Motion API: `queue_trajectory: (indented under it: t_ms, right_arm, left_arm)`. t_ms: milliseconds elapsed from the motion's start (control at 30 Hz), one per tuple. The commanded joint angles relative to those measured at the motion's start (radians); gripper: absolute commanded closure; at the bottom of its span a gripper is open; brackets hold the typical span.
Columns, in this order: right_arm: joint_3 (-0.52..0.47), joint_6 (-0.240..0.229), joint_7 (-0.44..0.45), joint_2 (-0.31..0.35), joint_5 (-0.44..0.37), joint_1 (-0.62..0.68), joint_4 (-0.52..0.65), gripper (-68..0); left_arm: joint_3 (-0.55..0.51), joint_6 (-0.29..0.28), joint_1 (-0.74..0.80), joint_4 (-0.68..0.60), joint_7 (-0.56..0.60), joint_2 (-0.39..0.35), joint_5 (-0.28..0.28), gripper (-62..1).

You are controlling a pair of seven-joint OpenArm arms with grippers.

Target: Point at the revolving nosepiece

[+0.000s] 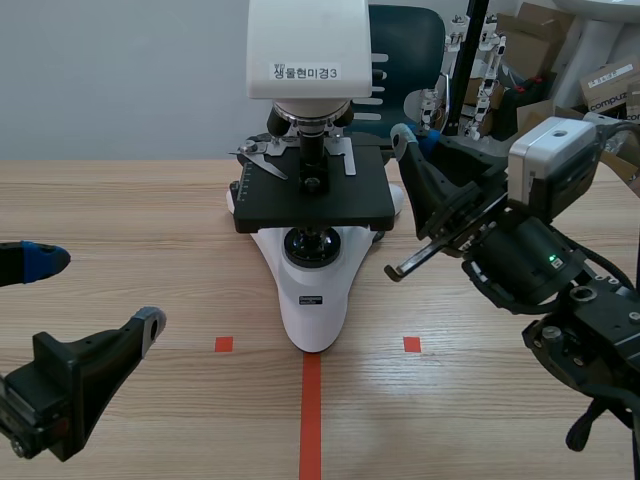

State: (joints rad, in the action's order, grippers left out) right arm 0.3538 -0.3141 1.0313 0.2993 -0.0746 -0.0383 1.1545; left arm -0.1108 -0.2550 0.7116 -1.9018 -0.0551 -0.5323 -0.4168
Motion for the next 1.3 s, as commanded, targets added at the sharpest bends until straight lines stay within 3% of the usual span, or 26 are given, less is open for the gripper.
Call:
queue_trajectory:
  t_ms: [0, 1267]
  right_arm:
    - [-0.006, 0.000, 0.011, 0.006, -0.008, -0.021, 0.013, -1.1]
    - [-0.006, 0.000, -0.040, 0.006, -0.008, -0.023, 0.013, -1.1]
  left_arm:
    - [-0.004, 0.002, 0.000, -0.012, 0.011, 0.000, -0.006, -62.3]
    - [-0.004, 0.002, 0.000, -0.012, 0.011, 0.000, -0.006, -62.3]
